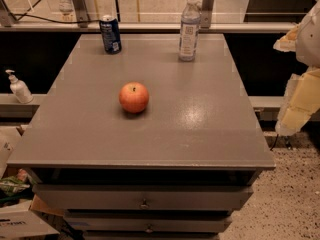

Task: Pick blue plastic bottle

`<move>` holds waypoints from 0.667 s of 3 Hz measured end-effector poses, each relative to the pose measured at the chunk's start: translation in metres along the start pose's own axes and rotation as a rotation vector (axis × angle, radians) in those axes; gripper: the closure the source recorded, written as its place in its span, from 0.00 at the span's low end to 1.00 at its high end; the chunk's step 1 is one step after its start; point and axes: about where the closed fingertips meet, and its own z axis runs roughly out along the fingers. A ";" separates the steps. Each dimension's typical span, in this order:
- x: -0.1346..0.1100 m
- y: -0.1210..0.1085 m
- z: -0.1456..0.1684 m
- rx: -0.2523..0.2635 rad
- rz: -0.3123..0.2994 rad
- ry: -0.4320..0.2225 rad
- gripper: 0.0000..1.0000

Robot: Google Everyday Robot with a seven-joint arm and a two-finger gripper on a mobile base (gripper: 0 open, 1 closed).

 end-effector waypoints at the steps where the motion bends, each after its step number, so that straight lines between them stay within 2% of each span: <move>1: 0.000 0.000 0.000 0.000 0.000 0.000 0.00; 2: 0.001 -0.025 0.022 0.009 0.021 -0.044 0.00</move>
Offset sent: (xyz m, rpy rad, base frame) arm 0.0762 -0.0135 -0.0410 0.1173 -0.0309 -0.0301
